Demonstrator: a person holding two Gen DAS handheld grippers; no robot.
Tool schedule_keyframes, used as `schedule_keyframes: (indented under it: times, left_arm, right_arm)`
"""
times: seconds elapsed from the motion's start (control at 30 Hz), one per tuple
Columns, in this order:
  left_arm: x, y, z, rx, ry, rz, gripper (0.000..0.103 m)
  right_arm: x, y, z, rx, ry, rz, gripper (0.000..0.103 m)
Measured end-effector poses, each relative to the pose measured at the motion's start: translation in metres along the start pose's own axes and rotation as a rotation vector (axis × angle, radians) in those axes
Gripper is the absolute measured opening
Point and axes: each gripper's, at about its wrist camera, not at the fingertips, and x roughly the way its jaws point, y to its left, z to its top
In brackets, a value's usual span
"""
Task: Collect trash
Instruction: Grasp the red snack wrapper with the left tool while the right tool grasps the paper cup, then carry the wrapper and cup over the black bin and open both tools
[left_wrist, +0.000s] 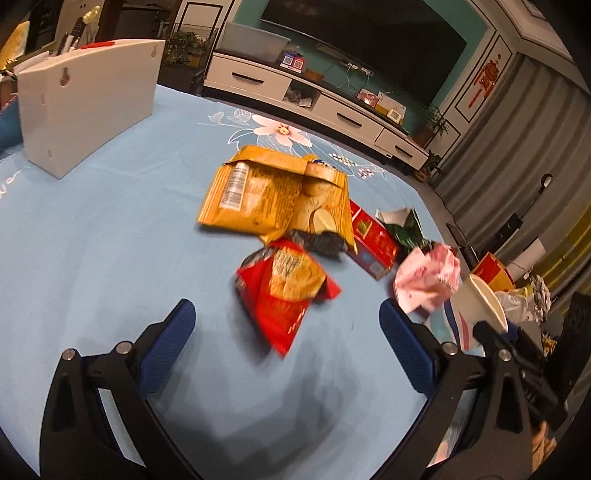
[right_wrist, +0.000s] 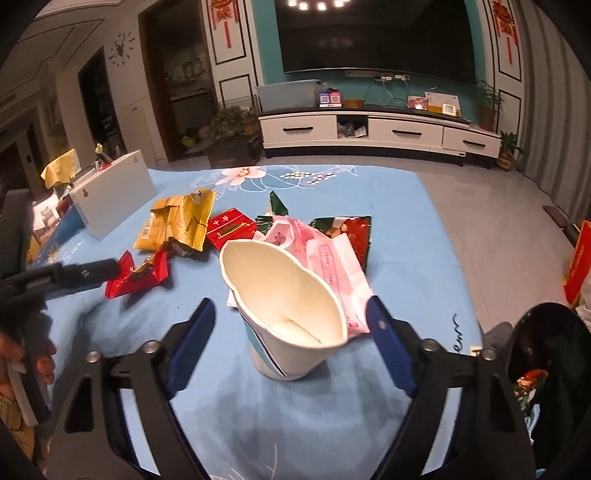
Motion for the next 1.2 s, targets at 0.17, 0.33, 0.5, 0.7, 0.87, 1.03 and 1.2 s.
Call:
schedule_keyframes:
  times: [0.17, 0.33, 0.5, 0.7, 0.87, 1.03, 1.2]
  left_arm:
    - [0.022, -0.012, 0.009, 0.055, 0.014, 0.028, 0.088]
    - [0.039, -0.015, 0.009, 0.093, 0.049, 0.071, 0.066]
    - [0.034, -0.020, 0.007, 0.122, 0.027, 0.067, 0.051]
    - [0.028, -0.026, 0.004, 0.148, 0.020, 0.044, 0.033]
    - [0.019, -0.028, -0.002, 0.146, 0.021, 0.021, 0.030]
    - [-0.004, -0.036, -0.015, 0.164, -0.001, 0.002, 0.030]
    - [-0.029, -0.048, -0.031, 0.182, -0.010, -0.026, 0.030]
  right_arm:
    - [0.006, -0.003, 0.002, 0.014, 0.011, 0.016, 0.058]
    - [0.007, -0.003, 0.002, 0.010, 0.016, 0.027, 0.044]
    - [0.005, -0.001, 0.002, 0.004, 0.020, 0.029, 0.036]
    - [0.002, 0.004, -0.002, -0.003, 0.029, 0.033, 0.031]
    - [-0.009, 0.008, -0.005, 0.011, 0.024, 0.051, 0.031]
    - [-0.029, 0.011, -0.010, 0.022, 0.007, 0.066, 0.031]
    - [-0.049, 0.012, -0.019, 0.040, 0.011, 0.066, 0.031]
